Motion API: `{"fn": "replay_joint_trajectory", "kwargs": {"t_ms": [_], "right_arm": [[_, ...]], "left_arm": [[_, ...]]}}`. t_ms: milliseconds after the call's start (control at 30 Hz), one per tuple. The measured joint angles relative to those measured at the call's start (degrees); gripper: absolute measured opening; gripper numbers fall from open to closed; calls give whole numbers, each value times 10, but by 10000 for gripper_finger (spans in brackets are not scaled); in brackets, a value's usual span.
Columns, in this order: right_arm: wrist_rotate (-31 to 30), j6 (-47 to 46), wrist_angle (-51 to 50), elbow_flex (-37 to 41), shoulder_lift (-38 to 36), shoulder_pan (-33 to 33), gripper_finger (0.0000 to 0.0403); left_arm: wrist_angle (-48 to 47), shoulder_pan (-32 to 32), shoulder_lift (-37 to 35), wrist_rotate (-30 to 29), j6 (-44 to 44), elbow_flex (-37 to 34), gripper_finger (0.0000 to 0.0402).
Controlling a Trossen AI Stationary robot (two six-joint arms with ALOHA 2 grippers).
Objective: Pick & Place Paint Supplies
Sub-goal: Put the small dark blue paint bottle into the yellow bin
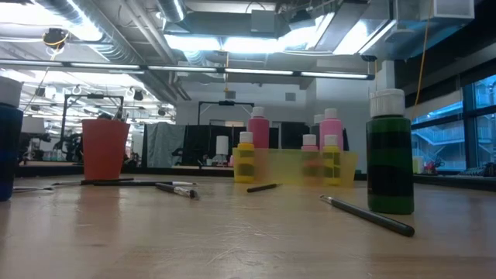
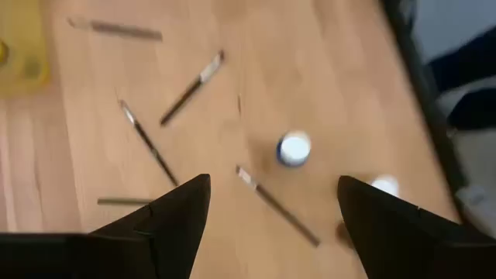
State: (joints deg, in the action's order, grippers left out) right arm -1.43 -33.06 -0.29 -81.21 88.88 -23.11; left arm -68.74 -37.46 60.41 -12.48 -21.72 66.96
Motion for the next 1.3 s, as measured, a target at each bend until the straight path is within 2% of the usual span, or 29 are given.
{"fn": "replay_joint_trajectory", "kwargs": {"t_ms": [200,767,1100,1300], "right_arm": [[-16,-2,15,0,1,-5,140],[-16,-15,47,0,1,-5,140],[-15,-26,58,0,1,-5,140],[-15,-27,59,0,1,-5,140]], "left_arm": [[35,-1,0,11,0,-80,279],[233,-1,0,31,15,-246,279],[348,-1,-1,48,20,-314,279],[377,-1,0,63,15,-340,279]]}}
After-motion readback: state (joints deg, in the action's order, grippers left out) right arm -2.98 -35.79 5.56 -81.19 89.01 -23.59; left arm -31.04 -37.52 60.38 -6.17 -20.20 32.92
